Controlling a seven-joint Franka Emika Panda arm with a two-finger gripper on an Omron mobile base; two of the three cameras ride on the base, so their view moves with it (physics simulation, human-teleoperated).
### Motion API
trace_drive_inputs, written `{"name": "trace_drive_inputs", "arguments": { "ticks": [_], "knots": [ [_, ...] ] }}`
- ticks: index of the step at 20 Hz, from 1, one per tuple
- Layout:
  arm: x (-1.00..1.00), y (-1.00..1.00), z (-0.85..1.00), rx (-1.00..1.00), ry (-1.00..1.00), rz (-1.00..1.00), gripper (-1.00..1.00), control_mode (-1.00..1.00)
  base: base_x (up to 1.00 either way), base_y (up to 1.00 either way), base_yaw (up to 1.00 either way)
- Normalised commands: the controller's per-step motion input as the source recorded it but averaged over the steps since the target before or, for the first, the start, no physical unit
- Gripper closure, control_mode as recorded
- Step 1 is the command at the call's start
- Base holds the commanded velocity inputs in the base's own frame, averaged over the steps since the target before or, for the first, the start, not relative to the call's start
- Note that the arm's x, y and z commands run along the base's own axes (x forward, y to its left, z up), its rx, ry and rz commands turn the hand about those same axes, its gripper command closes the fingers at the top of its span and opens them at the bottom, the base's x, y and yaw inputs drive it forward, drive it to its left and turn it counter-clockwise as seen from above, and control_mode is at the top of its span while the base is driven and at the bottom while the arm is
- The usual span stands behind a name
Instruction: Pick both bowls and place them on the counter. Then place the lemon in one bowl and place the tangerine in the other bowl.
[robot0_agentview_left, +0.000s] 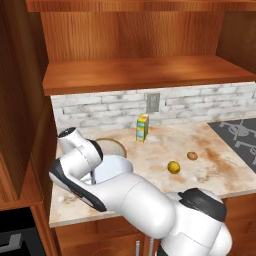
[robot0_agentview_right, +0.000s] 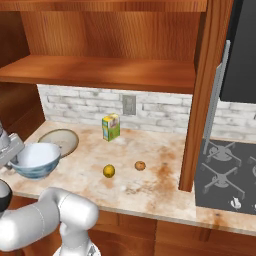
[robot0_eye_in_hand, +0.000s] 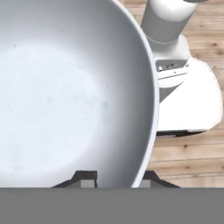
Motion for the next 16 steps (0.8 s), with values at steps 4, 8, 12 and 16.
{"name": "trace_drive_inputs", "arguments": {
  "ticks": [4, 8, 12, 16],
  "knots": [
    [0.00, 0.20, -0.41, -0.04, -0.06, -0.06, 1.00, -1.00, 0.00, 0.00, 0.00],
    [-0.03, 0.13, -0.22, 0.00, -0.01, -0.05, 1.00, -1.00, 0.00, 0.00, 0.00],
    [-0.27, 0.16, -0.03, 0.00, -0.05, -0.04, 1.00, -1.00, 0.00, 0.00, 0.00],
    [-0.38, 0.21, -0.05, 0.00, -0.03, -0.06, 1.00, -1.00, 0.00, 0.00, 0.00]
  ]
}}
